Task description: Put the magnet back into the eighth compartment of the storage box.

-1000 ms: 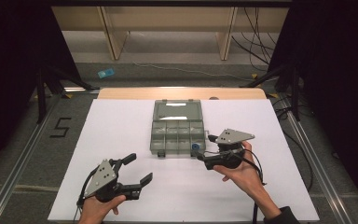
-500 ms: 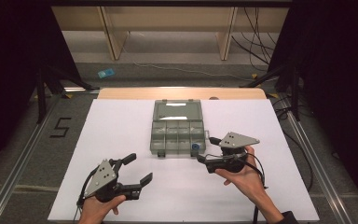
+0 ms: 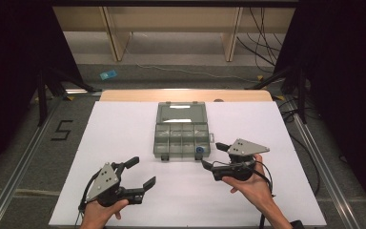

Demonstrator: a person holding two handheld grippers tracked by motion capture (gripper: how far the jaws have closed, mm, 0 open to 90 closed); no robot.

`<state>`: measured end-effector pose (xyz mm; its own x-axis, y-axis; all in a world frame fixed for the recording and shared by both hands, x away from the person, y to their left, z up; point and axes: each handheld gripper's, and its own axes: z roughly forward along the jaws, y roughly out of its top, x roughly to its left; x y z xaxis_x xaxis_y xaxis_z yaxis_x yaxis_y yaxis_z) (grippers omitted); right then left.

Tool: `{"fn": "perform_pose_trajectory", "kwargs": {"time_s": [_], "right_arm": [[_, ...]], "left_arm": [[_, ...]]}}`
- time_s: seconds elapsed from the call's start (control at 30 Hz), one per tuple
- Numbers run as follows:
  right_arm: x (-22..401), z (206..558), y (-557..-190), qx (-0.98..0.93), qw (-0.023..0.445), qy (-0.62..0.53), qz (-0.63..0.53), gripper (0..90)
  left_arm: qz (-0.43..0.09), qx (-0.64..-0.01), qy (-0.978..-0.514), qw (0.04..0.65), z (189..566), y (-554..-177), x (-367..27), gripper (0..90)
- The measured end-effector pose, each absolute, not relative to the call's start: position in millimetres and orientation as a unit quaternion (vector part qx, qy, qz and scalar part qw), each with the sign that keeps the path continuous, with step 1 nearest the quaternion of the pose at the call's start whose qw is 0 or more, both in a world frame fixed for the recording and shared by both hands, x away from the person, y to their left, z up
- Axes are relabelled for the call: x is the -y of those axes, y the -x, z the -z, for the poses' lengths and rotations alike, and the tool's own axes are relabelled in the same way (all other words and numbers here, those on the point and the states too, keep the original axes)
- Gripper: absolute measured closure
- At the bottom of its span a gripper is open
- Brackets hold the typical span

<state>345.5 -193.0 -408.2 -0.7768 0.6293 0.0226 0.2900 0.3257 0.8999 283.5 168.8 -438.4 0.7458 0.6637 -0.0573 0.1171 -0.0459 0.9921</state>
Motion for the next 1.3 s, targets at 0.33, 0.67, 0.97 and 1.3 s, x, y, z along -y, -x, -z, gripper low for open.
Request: {"fn": "perform_pose_trajectory", "kwargs": {"time_s": [0.33, 0.67, 0.97, 1.3], "right_arm": [[199.2, 410.9, -339.2, -0.779, 0.184, -0.299, -0.520, 20.4], [205.3, 415.6, -332.5, -0.771, 0.191, -0.301, -0.529, 20.0], [208.4, 418.6, -323.7, -0.760, 0.192, -0.299, -0.544, 19.1], [208.7, 420.9, -314.3, -0.763, 0.186, -0.296, -0.543, 18.5]], "left_arm": [[-0.219, -0.281, -0.692, 0.628, 438.2, -283.4, -168.3, 16.0], [-0.220, -0.280, -0.692, 0.628, 438.2, -283.4, -168.5, 15.9], [-0.218, -0.282, -0.692, 0.628, 438.5, -283.0, -167.9, 16.0], [-0.219, -0.281, -0.692, 0.627, 438.5, -283.3, -168.3, 16.0]]}}
